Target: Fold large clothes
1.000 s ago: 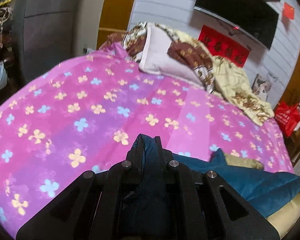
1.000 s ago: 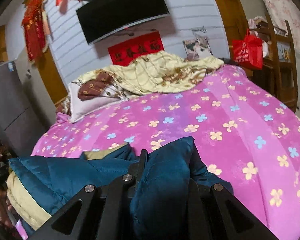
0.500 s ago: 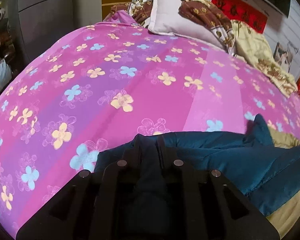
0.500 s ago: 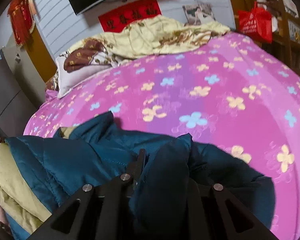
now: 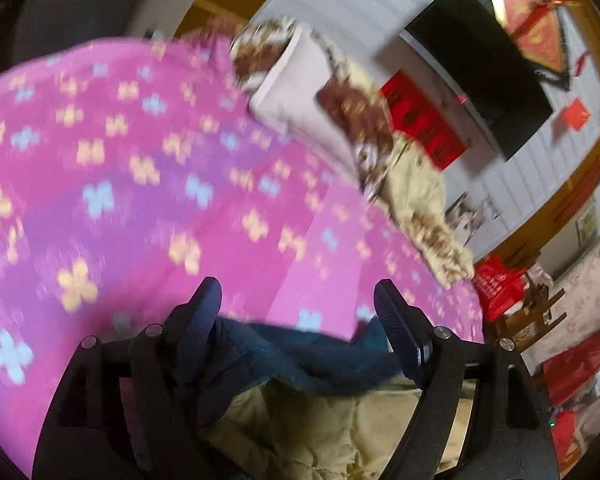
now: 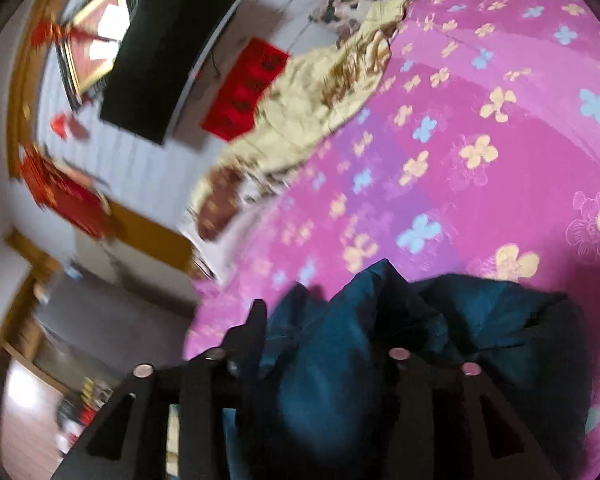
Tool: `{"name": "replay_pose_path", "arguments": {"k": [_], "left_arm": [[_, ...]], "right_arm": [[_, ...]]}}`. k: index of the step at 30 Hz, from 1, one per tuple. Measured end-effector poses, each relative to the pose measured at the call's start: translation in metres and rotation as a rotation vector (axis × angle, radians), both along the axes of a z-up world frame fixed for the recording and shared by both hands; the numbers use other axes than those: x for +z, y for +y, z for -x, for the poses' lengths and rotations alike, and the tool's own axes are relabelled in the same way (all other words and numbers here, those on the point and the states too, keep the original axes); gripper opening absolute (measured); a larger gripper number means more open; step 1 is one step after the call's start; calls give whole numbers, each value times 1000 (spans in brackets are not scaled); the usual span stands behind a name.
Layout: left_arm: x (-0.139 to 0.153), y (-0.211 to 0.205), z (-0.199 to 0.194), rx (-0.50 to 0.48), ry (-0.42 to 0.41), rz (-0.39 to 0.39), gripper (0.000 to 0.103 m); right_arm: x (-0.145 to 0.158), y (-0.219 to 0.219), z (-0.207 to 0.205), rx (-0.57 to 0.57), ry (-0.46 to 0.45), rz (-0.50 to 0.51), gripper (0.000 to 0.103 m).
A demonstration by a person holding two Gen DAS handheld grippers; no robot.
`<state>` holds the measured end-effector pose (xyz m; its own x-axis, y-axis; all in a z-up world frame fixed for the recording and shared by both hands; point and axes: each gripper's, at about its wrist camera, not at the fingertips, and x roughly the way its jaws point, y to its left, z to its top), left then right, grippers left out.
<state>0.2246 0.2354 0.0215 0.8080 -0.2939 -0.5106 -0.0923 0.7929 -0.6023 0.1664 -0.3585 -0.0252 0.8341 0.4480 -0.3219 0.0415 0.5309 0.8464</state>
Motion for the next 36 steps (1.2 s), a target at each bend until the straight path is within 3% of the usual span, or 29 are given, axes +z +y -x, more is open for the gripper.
{"name": "replay_pose_path", "arguments": {"k": [1, 2, 3, 7, 9, 12, 15, 17, 20, 22, 25, 28, 32, 35, 36], "left_arm": [[5, 1, 4, 14, -20, -15, 80], [7, 2, 5, 19, -26, -21, 80], [8, 3, 6, 21, -26, -24, 80], [4, 0, 6, -5, -7, -9, 80], [4, -4, 9, -12, -14, -23, 80], [9, -11, 18, -23, -39, -36, 80], [16, -18, 30, -50, -78, -38, 80], [19, -25, 36, -68, -94, -47, 80], [25, -42, 46, -118, -126, -86, 80], [32, -61, 52, -168, -157, -154, 80], [30, -85, 52, -220, -153, -239, 80], [17, -105, 33, -208, -67, -353, 80], [-1, -123, -15, -221, 73, -441, 80], [-27, -120, -38, -158, 167, -515, 80], [-42, -114, -46, -139, 232, -517, 80]], "right_arm": [[7, 1, 4, -7, -37, -17, 63], [13, 1, 8, -16, -81, -37, 80], [19, 0, 13, -30, -123, -52, 88], [42, -3, 29, -72, -203, -63, 90], [51, 4, 34, -73, -204, 12, 90], [71, 31, 41, -5, -205, 218, 90], [92, 81, 56, 163, -305, 448, 90], [93, 107, 61, 245, -324, 537, 90], [78, 133, 52, 278, -212, 639, 90], [66, 140, 42, 283, -135, 670, 90], [54, 145, 27, 227, -35, 733, 90], [43, 136, -4, 191, 81, 722, 90], [31, 115, -48, 161, 249, 709, 90], [11, 94, -66, 157, 322, 631, 91], [3, 84, -71, 140, 347, 590, 91]]}}
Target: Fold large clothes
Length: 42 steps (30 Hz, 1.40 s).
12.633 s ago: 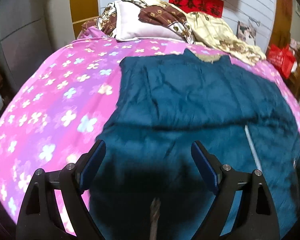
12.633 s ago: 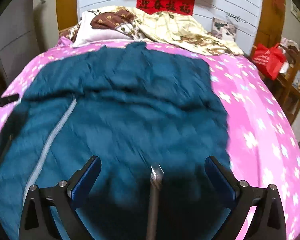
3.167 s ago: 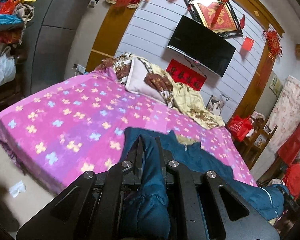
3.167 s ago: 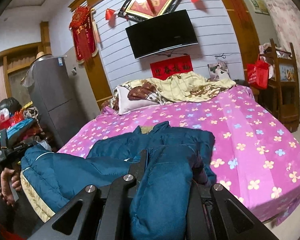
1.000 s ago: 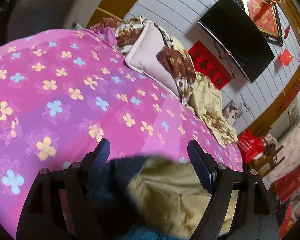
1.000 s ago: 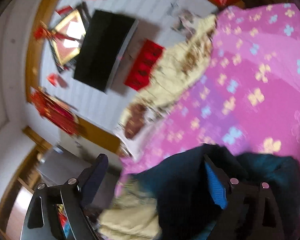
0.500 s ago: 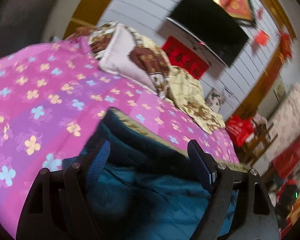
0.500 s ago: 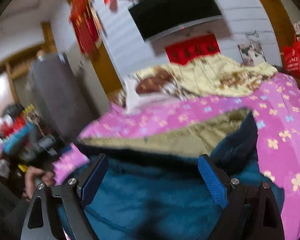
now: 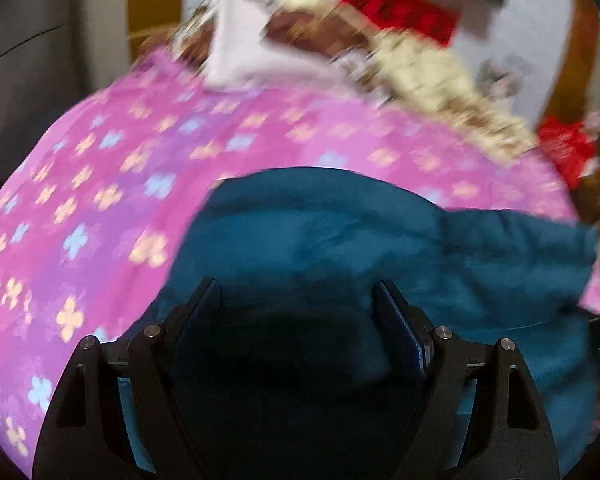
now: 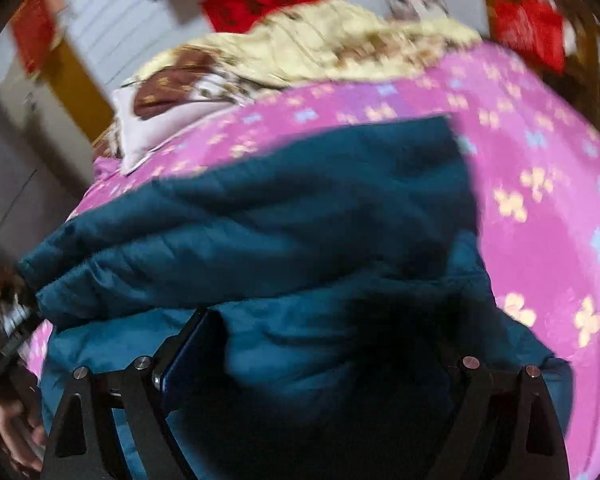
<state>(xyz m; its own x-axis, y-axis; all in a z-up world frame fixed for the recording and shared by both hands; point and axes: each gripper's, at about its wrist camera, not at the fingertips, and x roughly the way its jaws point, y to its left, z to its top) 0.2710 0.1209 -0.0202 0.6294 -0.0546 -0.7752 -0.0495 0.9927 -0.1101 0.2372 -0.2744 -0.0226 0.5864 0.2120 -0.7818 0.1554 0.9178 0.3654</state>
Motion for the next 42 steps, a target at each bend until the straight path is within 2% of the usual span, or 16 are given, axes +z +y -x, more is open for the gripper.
{"name": "replay_pose_path", "arguments": {"k": [2, 6, 10, 11, 12, 13, 15, 17, 19, 21, 23, 25, 29, 39, 41, 42], "left_arm": [[-13, 13, -6, 22, 56, 67, 80], [-7, 27, 3, 58, 30, 126, 80], [8, 24, 24, 25, 0, 159, 80], [12, 22, 29, 9, -7, 174, 80], [18, 18, 34, -10, -22, 193, 80], [24, 13, 37, -27, -38, 205, 80], [37, -5, 42, -99, -68, 235, 80], [40, -23, 43, -160, -74, 210, 80], [33, -39, 45, -173, -68, 128, 80], [17, -47, 39, -156, -23, 79, 80], [6, -51, 33, -142, -12, 81, 81], [1, -57, 30, -136, -16, 61, 82], [-6, -75, 30, -150, -31, -37, 85], [-10, -66, 31, -152, -31, -4, 85], [-11, -64, 31, -147, -40, 12, 86], [-12, -63, 31, -145, -47, 27, 86]], "right_arm": [[-10, -17, -6, -31, 5, -43, 91], [-17, -26, -9, -67, 13, -32, 91], [-9, -21, -4, -130, 13, 89, 86], [-1, -18, 1, -168, 8, 168, 85], [10, -10, 7, -190, -13, 253, 84], [23, -1, 12, -173, -61, 283, 84], [47, 32, 22, -49, -165, 233, 84], [59, 77, 27, 138, -226, 246, 85], [55, 113, 29, 235, -234, 346, 88], [38, 127, 21, 266, -192, 417, 90], [15, 117, 9, 295, -104, 356, 91], [3, 97, 1, 265, -56, 290, 96], [-3, 84, 0, 234, -27, 276, 99], [-2, 94, -6, 218, -26, 293, 100], [18, 97, 0, 142, -84, 311, 99], [26, 100, 2, 143, -114, 301, 99]]}}
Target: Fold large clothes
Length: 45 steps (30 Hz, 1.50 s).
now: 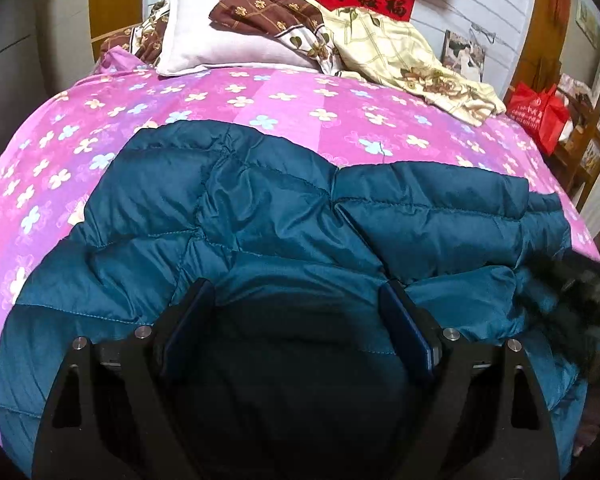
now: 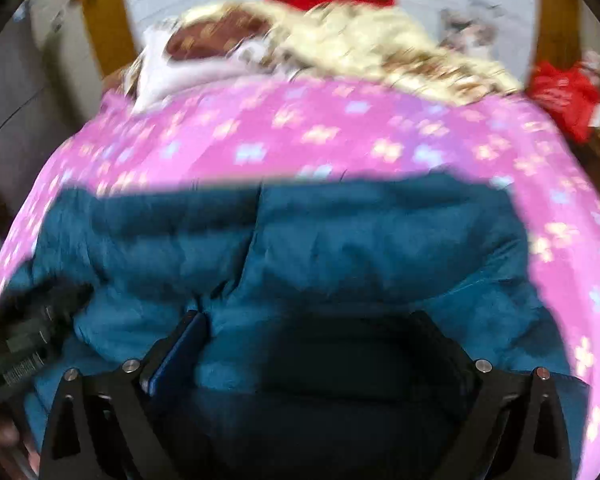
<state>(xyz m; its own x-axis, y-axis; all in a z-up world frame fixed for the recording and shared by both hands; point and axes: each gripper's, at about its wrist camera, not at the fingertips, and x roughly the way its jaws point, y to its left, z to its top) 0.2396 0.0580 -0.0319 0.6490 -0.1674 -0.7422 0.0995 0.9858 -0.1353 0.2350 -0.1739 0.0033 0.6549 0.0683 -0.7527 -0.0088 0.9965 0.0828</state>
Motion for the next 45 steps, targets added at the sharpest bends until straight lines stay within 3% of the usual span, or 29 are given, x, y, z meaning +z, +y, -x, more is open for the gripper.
{"name": "replay_pose_path", "arguments": {"k": [2, 6, 11, 14, 18, 20, 22, 24, 26, 28, 31, 34, 38, 45], "left_arm": [[-1, 3, 1, 6, -8, 38, 86], [0, 5, 1, 8, -8, 62, 86], [1, 4, -1, 11, -1, 65, 86], [1, 2, -1, 9, 6, 50, 86], [3, 2, 0, 7, 11, 41, 86], [4, 3, 1, 11, 10, 22, 86], [9, 7, 5, 26, 18, -1, 86], [23, 14, 16, 34, 10, -29, 86], [39, 22, 33, 48, -51, -73, 86], [52, 34, 49, 70, -120, -140, 86], [38, 52, 49, 105, -93, -214, 86], [1, 62, 34, 122, -14, -202, 86], [-2, 68, 37, 129, -52, -154, 86], [-3, 67, 38, 133, -48, -148, 87]], "right_arm": [[16, 13, -1, 28, -39, -31, 99], [4, 30, -35, 32, 60, -87, 99], [-34, 21, -81, -77, 189, -16, 102], [-36, 24, -81, -74, 184, 45, 102], [2, 10, -44, -67, 32, -19, 99], [25, 0, -10, -49, -22, 0, 99], [39, -16, 21, -69, -46, 56, 99], [44, -39, 51, -61, -48, 33, 99], [35, -61, 70, -51, -5, -21, 99], [17, -76, 84, -58, 30, -13, 99], [-22, -94, 90, -96, 60, -16, 103], [-25, -97, 94, -95, 17, -31, 103], [-25, -93, 97, -100, 1, -4, 103], [-26, -95, 102, -103, -17, -14, 103]]}}
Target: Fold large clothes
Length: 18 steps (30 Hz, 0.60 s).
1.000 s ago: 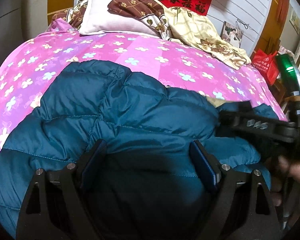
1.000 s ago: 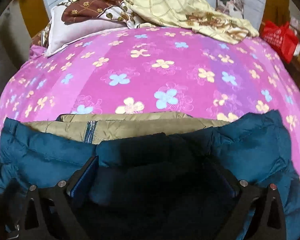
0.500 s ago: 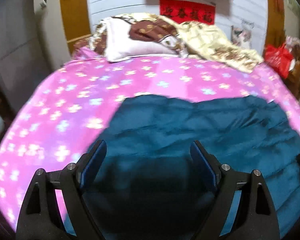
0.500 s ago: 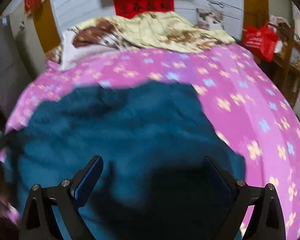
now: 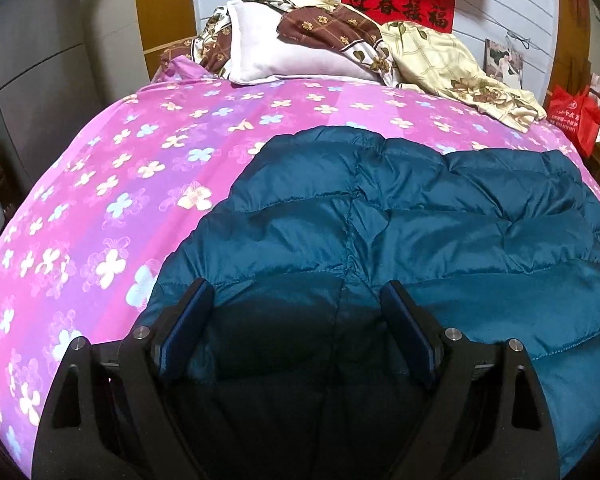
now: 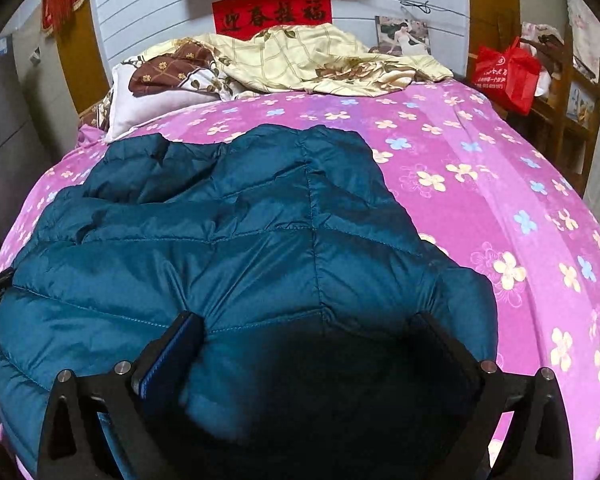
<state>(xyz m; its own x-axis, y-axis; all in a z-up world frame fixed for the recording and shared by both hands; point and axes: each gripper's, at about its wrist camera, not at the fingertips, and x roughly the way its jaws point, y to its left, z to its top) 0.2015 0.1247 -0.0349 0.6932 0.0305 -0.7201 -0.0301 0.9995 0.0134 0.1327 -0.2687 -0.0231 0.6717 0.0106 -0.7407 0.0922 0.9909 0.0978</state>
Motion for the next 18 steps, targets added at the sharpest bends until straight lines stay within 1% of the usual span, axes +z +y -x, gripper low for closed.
{"name": "replay_pose_path", "arguments": {"k": [10, 12, 13, 14, 15, 17, 18], "left_arm": [[2, -2, 0, 7, 10, 6, 89], [7, 1, 1, -5, 21, 26, 88], [13, 5, 4, -24, 20, 49, 88], [24, 13, 8, -36, 1, 79, 88], [34, 24, 12, -29, -29, 100, 88], [58, 58, 24, 29, -115, 143, 89], [61, 74, 25, 59, -129, 161, 89]], "right_arm": [[-2, 0, 0, 2, -13, 5, 103], [-3, 1, 0, 1, -15, 7, 103], [-3, 1, 0, 1, -16, 7, 103], [-3, 1, 0, 0, -16, 7, 103], [-3, 1, 0, 0, -17, 8, 103], [-2, 1, 0, 0, -19, 9, 103], [-2, 1, 0, 0, -19, 9, 103]]}}
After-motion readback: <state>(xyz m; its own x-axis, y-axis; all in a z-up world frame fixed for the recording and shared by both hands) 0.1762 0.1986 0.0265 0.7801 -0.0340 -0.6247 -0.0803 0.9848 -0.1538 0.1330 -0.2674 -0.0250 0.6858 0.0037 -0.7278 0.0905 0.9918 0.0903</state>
